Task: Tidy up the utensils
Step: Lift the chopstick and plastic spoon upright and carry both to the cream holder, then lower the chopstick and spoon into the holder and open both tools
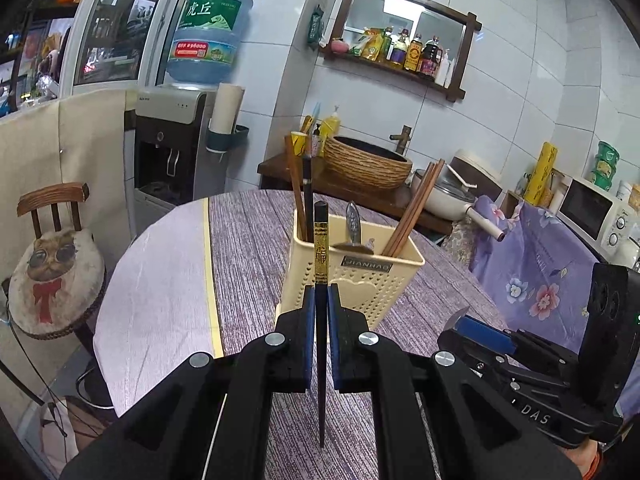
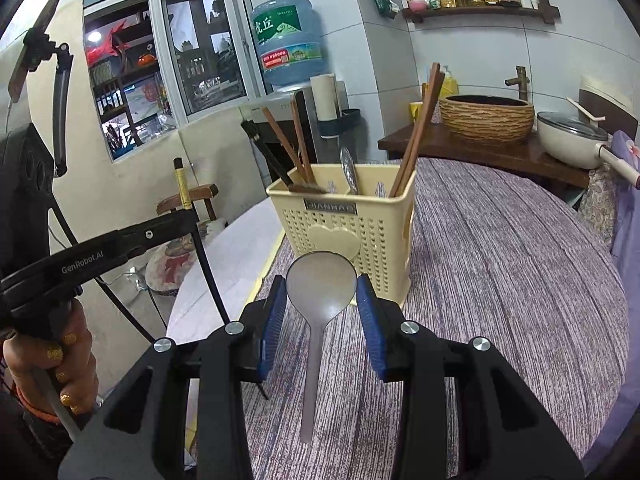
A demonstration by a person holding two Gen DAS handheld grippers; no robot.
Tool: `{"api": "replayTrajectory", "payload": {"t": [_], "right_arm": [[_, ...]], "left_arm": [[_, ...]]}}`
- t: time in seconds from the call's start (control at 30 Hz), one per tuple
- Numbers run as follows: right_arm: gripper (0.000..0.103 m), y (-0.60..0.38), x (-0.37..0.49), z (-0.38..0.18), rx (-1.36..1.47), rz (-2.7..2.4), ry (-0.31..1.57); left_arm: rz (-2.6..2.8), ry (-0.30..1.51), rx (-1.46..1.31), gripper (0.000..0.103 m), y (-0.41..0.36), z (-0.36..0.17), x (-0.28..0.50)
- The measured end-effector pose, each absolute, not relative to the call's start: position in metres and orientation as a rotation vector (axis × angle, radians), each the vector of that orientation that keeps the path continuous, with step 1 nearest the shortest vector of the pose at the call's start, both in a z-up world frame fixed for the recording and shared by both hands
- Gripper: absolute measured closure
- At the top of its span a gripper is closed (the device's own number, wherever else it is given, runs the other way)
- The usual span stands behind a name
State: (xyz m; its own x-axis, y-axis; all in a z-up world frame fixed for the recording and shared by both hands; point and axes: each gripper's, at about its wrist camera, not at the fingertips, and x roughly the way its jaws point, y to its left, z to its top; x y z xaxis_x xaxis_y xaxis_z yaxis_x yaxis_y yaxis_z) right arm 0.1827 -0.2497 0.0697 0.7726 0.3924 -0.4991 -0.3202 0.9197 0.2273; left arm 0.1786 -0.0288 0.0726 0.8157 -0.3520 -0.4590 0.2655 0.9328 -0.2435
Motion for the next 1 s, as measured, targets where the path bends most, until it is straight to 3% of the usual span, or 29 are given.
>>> {"api": "replayTrajectory", "payload": {"t": [0.3,0.67,0.83,1.0], "right_arm": [[0.066,-0.252,0.201,0.113,0.132,0.368,0.43],[0.066,-0.243,0.245,0.193,0.046,0.266,0.217],[0.066,-0.237,0.264,0.188,-0.007,0.211,0.168],[0.066,-0.24,0.277,0.16,-0.004,0.194,0.203]], "left_arm": [[-0.383,0.455,-0.19,0.096,-0.025,0.11,0.187],[-0.362,0.275,-0.215,0.096,-0.037,0.202,0.217],[-0.286,0.25,-0.216,0.096,-0.056,0.204,0.246],[-0.213,0.254,-0.17,0.096,-0.074,0.174,0.262]]}}
